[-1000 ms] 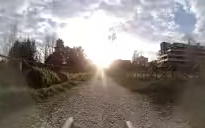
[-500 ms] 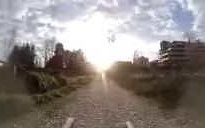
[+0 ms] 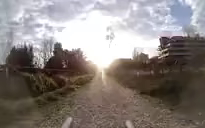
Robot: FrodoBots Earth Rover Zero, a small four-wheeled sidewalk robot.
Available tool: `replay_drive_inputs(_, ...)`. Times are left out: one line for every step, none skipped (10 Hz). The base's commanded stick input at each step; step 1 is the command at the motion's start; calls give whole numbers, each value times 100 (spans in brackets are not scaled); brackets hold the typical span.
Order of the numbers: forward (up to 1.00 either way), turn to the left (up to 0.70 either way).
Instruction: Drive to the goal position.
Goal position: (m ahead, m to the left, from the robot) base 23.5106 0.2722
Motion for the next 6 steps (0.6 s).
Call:
replay_drive_inputs(50, 0)
replay_drive_inputs(50, 0)
replay_drive_inputs(50, 0)
replay_drive_inputs(50, 0)
replay_drive_inputs(50, 0)
replay_drive_inputs(50, 0)
